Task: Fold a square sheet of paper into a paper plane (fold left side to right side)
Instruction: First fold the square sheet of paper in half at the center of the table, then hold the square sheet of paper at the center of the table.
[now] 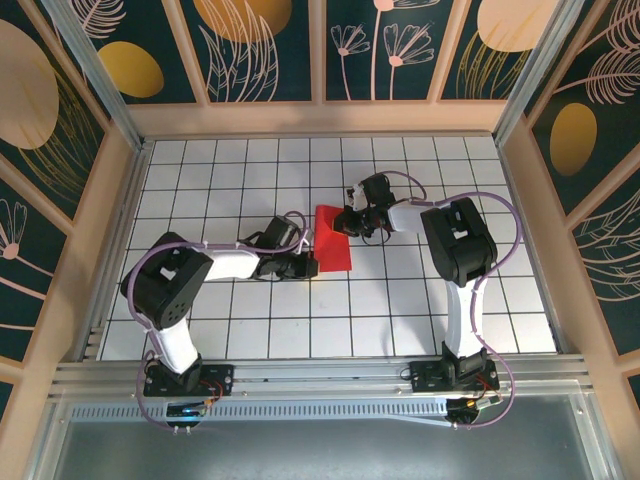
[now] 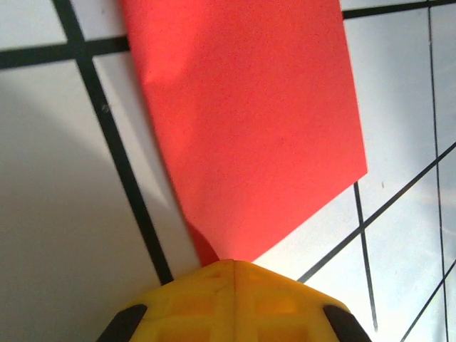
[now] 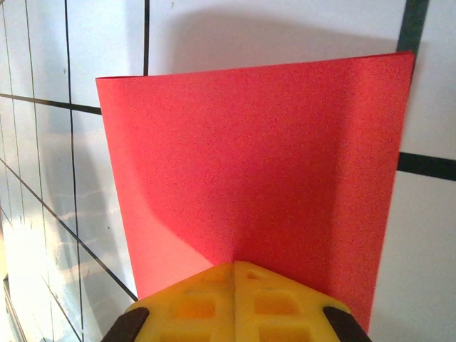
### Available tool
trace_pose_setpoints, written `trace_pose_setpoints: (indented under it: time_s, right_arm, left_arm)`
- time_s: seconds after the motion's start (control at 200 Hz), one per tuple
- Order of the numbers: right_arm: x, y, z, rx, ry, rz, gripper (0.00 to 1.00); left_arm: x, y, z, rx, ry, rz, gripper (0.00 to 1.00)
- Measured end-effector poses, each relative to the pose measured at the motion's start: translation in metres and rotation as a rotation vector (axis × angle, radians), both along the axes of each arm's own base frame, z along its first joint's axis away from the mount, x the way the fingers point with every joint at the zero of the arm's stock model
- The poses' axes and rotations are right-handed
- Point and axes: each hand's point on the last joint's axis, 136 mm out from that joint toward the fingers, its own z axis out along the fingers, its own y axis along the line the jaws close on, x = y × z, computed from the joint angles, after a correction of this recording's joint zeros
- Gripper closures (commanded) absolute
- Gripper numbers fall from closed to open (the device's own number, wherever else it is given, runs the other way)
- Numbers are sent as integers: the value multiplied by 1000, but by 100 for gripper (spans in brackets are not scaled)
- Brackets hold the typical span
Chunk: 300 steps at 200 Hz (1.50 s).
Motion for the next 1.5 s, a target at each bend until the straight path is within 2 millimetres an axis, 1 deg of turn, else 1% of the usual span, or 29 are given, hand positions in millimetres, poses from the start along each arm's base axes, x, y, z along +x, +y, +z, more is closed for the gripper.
trace_pose_setpoints:
  time_s: [0.09,0.17,0.265,0.375,0.47,0.545,0.686,0.896,1.011,1.276,1.401,1.501]
  right_arm:
    - [0,0,0,-1,-2,2,100]
    - [0,0,0,-1,-2,2,100]
    - [0,0,0,-1,-2,3,100]
    - [0,0,0,-3,-8,9,100]
    - [0,0,0,-4,-13,14,100]
    - [0,0,0,-5,-14,16,100]
    - [-1,1,0,-5,-14,16,100]
    - [-1,1,0,-5,-14,17,100]
    - [-1,1,0,-6,-14,17,100]
    - [1,0,2,-22,-10,15,100]
    - [7,-1,6,-48,-8,9,88]
    - [16,2,19,-52,-33,12,85]
  left_arm:
    - [2,2,5,24,-3,0,100]
    - [10,0,15,18,-17,3,100]
    - [29,-2,31,-6,-53,21,100]
    - [57,-5,47,-30,-97,42,100]
    - [78,-9,47,-31,-117,45,100]
    - [86,-14,38,-21,-114,36,100]
    - [90,-18,21,-5,-89,24,100]
    - [95,-27,11,-13,-71,8,100]
    - [92,-29,1,-2,-53,2,100]
    - [92,-32,-1,-14,-65,3,100]
    - [90,-33,-1,-26,-79,10,100]
    - [87,-33,-1,-32,-81,19,100]
